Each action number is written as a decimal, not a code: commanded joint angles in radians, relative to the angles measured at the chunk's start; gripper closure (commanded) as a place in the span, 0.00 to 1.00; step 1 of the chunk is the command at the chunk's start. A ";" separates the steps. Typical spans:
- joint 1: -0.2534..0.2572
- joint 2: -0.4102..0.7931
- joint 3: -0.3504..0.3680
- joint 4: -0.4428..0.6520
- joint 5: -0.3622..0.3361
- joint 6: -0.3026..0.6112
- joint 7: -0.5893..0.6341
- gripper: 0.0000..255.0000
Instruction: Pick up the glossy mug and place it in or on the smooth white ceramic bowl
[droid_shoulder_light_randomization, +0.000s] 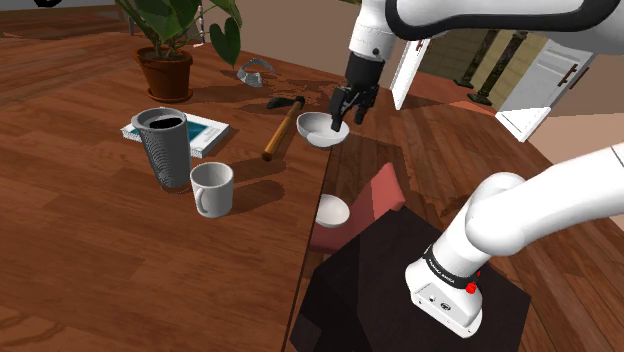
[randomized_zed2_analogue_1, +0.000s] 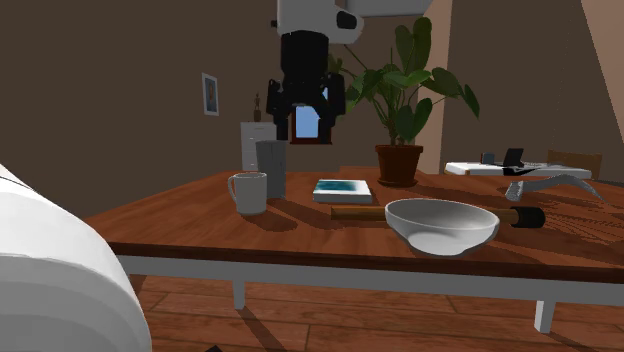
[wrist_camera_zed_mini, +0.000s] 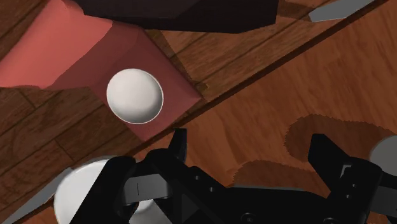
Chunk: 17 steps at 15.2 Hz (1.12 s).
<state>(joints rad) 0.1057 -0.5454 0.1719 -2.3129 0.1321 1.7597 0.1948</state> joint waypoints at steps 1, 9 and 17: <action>0.009 0.052 0.035 0.024 0.013 0.031 0.044 0.00; 0.040 0.288 0.168 0.156 0.013 0.145 0.226 0.00; 0.084 0.575 0.268 0.368 -0.081 0.212 0.427 0.00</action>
<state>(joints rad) 0.1822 -0.0132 0.4288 -1.9762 0.0682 1.9617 0.5936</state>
